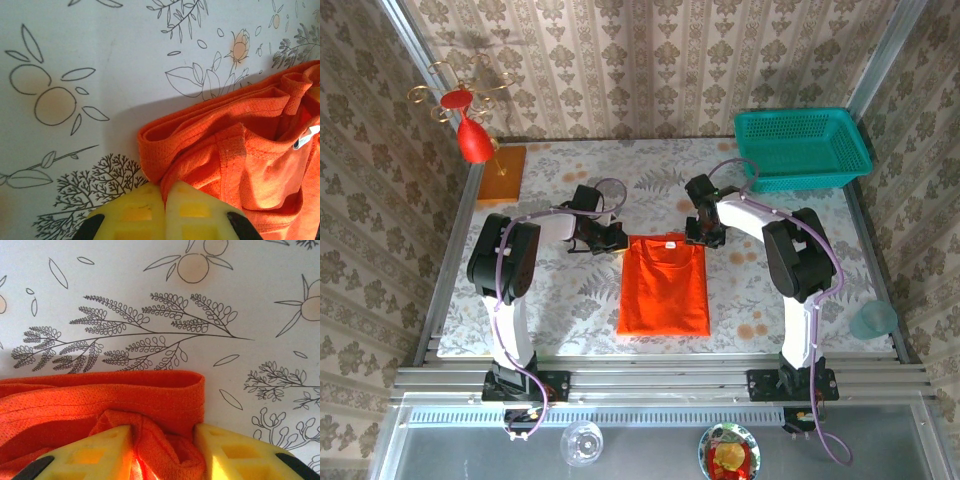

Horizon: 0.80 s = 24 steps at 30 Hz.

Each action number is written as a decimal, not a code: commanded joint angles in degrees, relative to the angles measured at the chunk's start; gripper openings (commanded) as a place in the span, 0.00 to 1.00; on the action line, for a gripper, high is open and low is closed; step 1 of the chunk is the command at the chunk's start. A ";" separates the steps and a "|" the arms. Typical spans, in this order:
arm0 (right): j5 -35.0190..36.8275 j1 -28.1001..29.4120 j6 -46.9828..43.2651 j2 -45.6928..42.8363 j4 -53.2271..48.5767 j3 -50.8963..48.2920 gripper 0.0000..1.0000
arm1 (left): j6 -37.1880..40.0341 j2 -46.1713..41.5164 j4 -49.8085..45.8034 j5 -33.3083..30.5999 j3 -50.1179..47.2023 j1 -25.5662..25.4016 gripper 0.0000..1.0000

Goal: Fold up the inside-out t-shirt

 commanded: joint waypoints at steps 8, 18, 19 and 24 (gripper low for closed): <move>1.91 -0.18 -0.88 -4.82 -5.80 1.67 0.40 | 0.15 0.32 -4.05 -2.25 -1.81 0.44 0.00; 1.79 -0.18 -0.80 0.84 -5.57 1.85 0.45 | 0.20 0.59 -3.87 -1.83 -1.56 0.44 0.00; 1.66 -0.18 -0.71 1.52 -5.32 1.84 0.45 | 0.25 0.59 -3.91 -1.90 -1.59 0.44 0.00; 1.78 0.00 -0.69 3.91 -5.07 1.75 0.45 | 0.40 0.72 -3.91 -1.89 -1.68 0.53 0.00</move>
